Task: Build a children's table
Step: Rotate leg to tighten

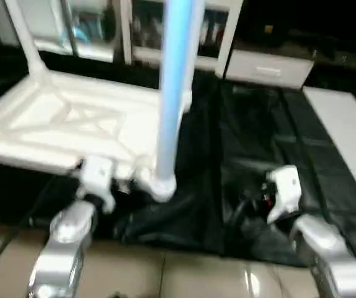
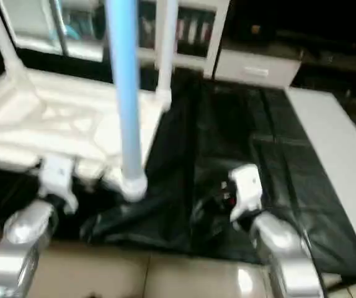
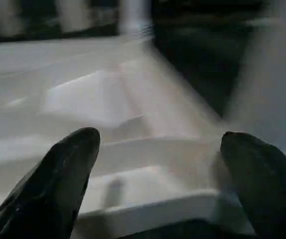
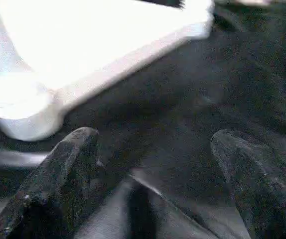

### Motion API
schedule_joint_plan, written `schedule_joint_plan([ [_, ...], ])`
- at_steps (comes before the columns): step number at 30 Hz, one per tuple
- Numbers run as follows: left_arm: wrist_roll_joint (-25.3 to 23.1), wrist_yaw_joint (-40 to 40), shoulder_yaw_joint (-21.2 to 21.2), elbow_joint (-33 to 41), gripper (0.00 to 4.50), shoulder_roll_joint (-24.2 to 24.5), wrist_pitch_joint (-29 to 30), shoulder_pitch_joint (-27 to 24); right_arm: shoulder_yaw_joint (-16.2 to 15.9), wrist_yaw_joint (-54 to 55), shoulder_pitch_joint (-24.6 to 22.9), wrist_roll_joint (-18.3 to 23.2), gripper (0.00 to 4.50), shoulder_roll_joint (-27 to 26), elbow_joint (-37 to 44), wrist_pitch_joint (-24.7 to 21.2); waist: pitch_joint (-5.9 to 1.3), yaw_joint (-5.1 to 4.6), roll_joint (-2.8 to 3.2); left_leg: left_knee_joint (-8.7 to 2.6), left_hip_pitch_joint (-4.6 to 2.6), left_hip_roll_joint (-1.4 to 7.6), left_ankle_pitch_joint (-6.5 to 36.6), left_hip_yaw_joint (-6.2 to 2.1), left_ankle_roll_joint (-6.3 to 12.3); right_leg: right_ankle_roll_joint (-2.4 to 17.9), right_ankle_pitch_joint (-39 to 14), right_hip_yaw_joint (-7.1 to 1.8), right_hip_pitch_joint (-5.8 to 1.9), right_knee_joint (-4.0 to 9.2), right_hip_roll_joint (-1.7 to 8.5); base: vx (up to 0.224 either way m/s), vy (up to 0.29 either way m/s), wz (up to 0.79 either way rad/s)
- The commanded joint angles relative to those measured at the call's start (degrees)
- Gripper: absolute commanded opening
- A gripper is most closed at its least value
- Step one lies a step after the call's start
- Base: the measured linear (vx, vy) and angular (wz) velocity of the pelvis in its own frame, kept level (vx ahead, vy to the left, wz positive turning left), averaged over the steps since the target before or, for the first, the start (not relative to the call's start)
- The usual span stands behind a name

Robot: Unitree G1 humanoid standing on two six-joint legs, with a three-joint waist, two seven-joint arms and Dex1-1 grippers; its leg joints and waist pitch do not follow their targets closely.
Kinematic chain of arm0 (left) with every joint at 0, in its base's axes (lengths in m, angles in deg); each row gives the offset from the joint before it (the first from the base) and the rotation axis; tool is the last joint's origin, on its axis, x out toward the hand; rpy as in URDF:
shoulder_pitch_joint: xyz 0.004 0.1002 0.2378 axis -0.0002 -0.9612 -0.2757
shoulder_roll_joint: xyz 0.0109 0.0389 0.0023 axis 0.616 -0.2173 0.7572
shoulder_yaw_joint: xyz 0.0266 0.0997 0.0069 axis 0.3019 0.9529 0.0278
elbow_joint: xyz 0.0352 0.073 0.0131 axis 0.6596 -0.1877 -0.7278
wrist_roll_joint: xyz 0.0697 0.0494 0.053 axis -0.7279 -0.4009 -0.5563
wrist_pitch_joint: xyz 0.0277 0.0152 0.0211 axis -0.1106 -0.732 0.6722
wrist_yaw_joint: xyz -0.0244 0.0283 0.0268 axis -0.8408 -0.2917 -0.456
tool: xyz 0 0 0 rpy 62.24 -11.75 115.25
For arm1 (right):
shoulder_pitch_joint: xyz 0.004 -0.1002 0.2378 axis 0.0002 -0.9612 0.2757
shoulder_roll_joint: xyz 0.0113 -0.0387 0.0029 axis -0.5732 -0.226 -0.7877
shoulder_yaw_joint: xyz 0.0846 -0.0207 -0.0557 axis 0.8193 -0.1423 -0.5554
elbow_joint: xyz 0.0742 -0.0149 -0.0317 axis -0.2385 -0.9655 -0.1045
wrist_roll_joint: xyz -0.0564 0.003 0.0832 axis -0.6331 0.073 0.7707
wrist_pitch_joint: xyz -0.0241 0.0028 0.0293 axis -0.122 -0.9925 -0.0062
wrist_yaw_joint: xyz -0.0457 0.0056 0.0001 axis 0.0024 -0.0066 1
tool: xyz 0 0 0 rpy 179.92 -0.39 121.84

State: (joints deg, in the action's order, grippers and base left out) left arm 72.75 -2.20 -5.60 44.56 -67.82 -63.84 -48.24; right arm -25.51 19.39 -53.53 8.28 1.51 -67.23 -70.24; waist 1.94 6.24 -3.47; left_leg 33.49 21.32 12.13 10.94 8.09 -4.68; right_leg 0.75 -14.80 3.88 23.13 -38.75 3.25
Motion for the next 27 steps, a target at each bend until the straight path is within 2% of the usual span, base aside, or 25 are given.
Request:
schedule_joint_plan([
  [1, 3.4, 5.1, 0.5, 1.4, 4.39, 0.8, 0.8, 1.8, 2.0, -2.6, 1.7, 3.2, 3.96, 1.0, -0.4, -1.5, -1.52, 0.80, 0.35, -3.25, -0.18, 0.06, 12.7, 0.88, -0.45, -1.3, -23.2, -3.40, -2.27, 9.09, 4.35, -0.065, -0.069, -0.03],
  [2, 2.9, 9.5, 0.5, -2.7, 4.39, 3.4, -0.1, 5.8, 1.7, -5.2, 4.3, 3.1, 3.96, 3.3, -1.3, -0.4, -1.60, 0.43, -1.09, -3.28, -0.69, 0.19, 13.5, 1.21, -0.75, -1.9, -25.3, -3.29, -2.03, 9.36, 3.77, -0.060, -0.029, 0.05],
  [3, 2.5, 12.1, 1.1, -4.7, 4.39, 4.9, -0.9, 7.5, 1.6, -6.6, 5.1, 3.3, 3.96, 4.3, -1.6, 0.0, -1.74, 1.00, 0.41, -3.59, -1.31, 0.29, 13.2, 0.96, -0.92, -1.2, -24.4, -3.40, -1.71, 9.08, 3.72, -0.058, -0.008, 0.13],
  [4, 2.5, 12.1, 1.1, -4.7, 4.39, 4.9, -0.9, 7.5, 1.6, -6.6, 5.1, 3.3, 3.96, 4.3, -1.6, 0.0, -1.88, 0.86, 0.55, -3.56, -1.61, 0.52, 12.8, 1.02, -0.97, -0.4, -21.3, -3.52, -1.51, 8.86, 3.53, -0.058, -0.008, 0.13],
  [5, 1.5, 15.6, 2.0, -7.5, 4.39, 7.3, -1.8, 10.5, 1.0, -9.2, 6.4, 3.4, 3.96, 6.0, -1.3, 0.2, -1.67, 0.63, 0.44, -4.12, -1.15, 0.74, 13.0, 0.83, -0.81, 1.1, -17.5, -3.18, -2.02, 8.44, 3.35, -0.051, 0.014, 0.09],
  [6, 1.4, 18.9, 2.9, -8.5, 4.39, 9.2, -2.3, 12.0, 0.6, -11.7, 6.6, 4.2, 3.96, 7.0, -0.8, 0.2, -1.67, 0.50, -0.15, -4.27, -1.05, 0.79, 13.4, 0.87, -0.71, 1.4, -17.4, -3.01, -2.26, 8.38, 3.39, 0.000, 0.000, 0.00],
  [7, 1.0, 21.4, 4.1, -9.0, 4.39, 11.2, -2.9, 12.8, 0.2, -13.7, 6.8, 4.4, 3.96, 8.0, -0.7, 0.3, -1.98, 0.74, 0.16, -4.43, -1.12, 0.99, 13.0, 0.67, -0.70, 2.4, -16.1, -2.94, -2.44, 7.96, 3.59, 0.000, 0.000, 0.00],
  [8, 1.3, 22.5, 4.5, -8.7, 4.39, 11.8, -2.6, 12.9, 0.0, -14.2, 6.8, 4.3, 3.96, 8.3, -0.8, 0.3, -2.12, 0.42, 0.73, -4.67, -0.88, 1.37, 12.0, 0.50, -1.24, 4.1, -11.6, -2.92, -2.66, 7.40, 3.59, 0.001, 0.050, -0.03],
  [11, 2.4, 30.0, 8.3, -6.9, 4.39, 15.5, -0.2, 13.8, -0.8, -17.1, 8.4, 5.2, 3.96, 9.1, -1.0, 0.0, -2.38, -0.03, 0.99, -4.93, -1.20, 1.49, 12.4, 0.41, -2.03, 6.9, -5.7, -2.65, -2.94, 6.89, 3.50, 0.023, 0.066, -0.06],
  [12, 1.7, 32.1, 10.2, -9.0, 4.39, 15.5, -1.2, 15.1, -1.0, -18.2, 9.8, 5.8, 3.96, 9.1, -1.8, 0.0, -2.56, -0.38, -0.02, -4.68, -1.06, 1.41, 10.5, 0.73, -1.53, 8.5, -1.4, -2.69, -3.21, 6.51, 3.54, 0.000, 0.000, 0.00],
  [13, 1.7, 32.1, 10.2, -9.0, 4.39, 15.5, -1.2, 15.1, -1.0, -18.2, 9.8, 5.8, 3.96, 9.1, -1.8, 0.0, -2.61, -0.27, 0.25, -4.52, -1.15, 1.33, 9.7, 0.84, -1.29, 8.9, -0.4, -2.73, -3.11, 6.33, 3.55, 0.032, 0.061, -0.03],
  [14, 0.1, 32.9, 11.6, -12.7, 4.39, 14.8, -3.6, 16.3, -1.7, -18.7, 11.0, 5.4, 3.96, 9.0, -3.4, 0.8, -2.79, -0.09, 0.66, -4.30, -1.27, 1.20, 7.9, 1.01, -1.12, 9.6, 2.2, -2.78, -3.13, 6.12, 3.63, 0.000, 0.000, 0.00],
  [17, -1.2, 32.8, 12.3, -17.6, 4.39, 13.4, -7.3, 18.2, -2.9, -19.9, 12.2, 4.7, 3.96, 8.8, -5.1, 1.7, -2.86, 0.13, 0.17, -4.01, -1.10, 1.09, 6.4, 1.38, -0.65, 9.9, 5.4, -3.01, -3.56, 6.12, 3.96, 0.000, 0.000, 0.00],
  [19, -1.3, 33.0, 12.3, -20.4, 4.39, 12.7, -8.8, 19.7, -3.5, -20.9, 12.9, 4.5, 3.96, 8.5, -6.0, 1.9, -2.88, 0.32, -0.40, -3.86, -1.03, 1.00, 5.8, 1.62, -0.11, 10.0, 5.7, -3.06, -3.66, 6.07, 4.02, 0.000, 0.000, 0.00],
  [23, -2.0, 33.4, 12.4, -25.9, 4.39, 12.3, -11.5, 22.3, -5.2, -22.8, 13.6, 3.7, 3.96, 8.6, -7.2, 2.6, -2.79, 0.46, -0.40, -3.93, -1.14, 1.25, 6.6, 1.71, -0.16, 9.8, 3.4, -3.06, -3.64, 6.16, 4.21, 0.000, 0.000, 0.00],
  [24, -2.5, 34.3, 12.8, -29.6, 4.39, 12.4, -12.1, 24.1, -6.0, -23.8, 14.1, 3.5, 3.96, 9.0, -7.5, 2.7, -2.68, 0.21, -1.76, -3.87, -1.16, 1.21, 7.1, 1.99, 0.04, 9.2, 0.8, -3.06, -3.54, 6.51, 4.07, 0.000, 0.000, 0.00],
  [25, -2.5, 34.3, 12.8, -29.6, 4.39, 12.4, -12.1, 24.1, -6.0, -23.8, 14.1, 3.5, 3.96, 9.0, -7.5, 2.7, -2.61, 0.38, -1.31, -3.96, -1.13, 1.22, 7.1, 1.87, -0.09, 9.0, -0.2, -3.09, -3.57, 6.35, 4.23, 0.000, 0.000, 0.00],
  [27, -4.8, 34.3, 13.3, -34.6, 4.39, 12.9, -15.6, 26.6, -6.6, -24.8, 15.2, 3.5, 3.96, 9.6, -8.0, 2.8, -2.66, 0.39, -1.08, -3.97, -1.36, 1.49, 7.3, 1.82, -0.51, 8.9, -0.7, -3.11, -3.36, 6.35, 4.36, 0.000, 0.000, 0.00],
])
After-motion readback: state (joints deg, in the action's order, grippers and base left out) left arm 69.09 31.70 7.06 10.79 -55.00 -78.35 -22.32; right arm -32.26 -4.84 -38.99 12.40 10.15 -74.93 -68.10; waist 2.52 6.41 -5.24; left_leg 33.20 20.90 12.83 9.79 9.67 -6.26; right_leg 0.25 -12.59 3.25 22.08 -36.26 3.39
